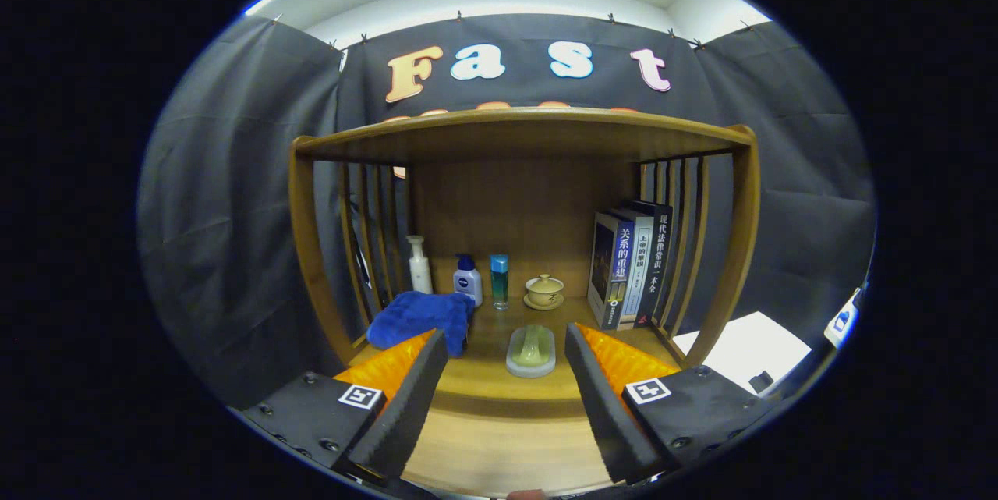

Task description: Pull open the drawer, take out the items inside it, and place them on the countertop above the cabinet.

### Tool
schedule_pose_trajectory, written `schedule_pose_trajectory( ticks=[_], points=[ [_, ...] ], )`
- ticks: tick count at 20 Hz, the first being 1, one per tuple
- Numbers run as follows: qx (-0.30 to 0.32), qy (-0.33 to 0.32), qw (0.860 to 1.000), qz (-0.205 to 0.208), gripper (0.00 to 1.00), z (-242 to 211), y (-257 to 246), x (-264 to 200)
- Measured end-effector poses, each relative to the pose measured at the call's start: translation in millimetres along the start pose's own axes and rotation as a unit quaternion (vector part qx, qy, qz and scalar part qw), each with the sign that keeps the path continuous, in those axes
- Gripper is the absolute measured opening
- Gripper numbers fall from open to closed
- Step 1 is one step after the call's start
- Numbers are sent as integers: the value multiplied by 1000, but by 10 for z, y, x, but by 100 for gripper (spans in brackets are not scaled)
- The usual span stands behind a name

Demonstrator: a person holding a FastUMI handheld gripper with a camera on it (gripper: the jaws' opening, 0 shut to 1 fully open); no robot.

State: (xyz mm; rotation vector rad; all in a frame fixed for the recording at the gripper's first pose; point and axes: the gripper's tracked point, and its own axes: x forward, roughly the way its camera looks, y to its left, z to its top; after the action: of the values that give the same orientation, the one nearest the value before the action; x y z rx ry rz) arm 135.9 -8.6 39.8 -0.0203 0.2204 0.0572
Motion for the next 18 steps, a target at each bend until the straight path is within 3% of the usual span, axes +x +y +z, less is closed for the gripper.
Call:
schedule_pose_trajectory(
  ticks=[7, 11, 14, 18],
  points=[
    [11, -48, 999, 18, 97, -210, 307, -547],
    [-22, -80, 997, 1, 98, -427, 342, -684],
    [-16, -84, 996, 10, 98, -720, 476, -821],
    [-18, -91, 996, -8, 98, -906, 436, -1029]
  ],
)
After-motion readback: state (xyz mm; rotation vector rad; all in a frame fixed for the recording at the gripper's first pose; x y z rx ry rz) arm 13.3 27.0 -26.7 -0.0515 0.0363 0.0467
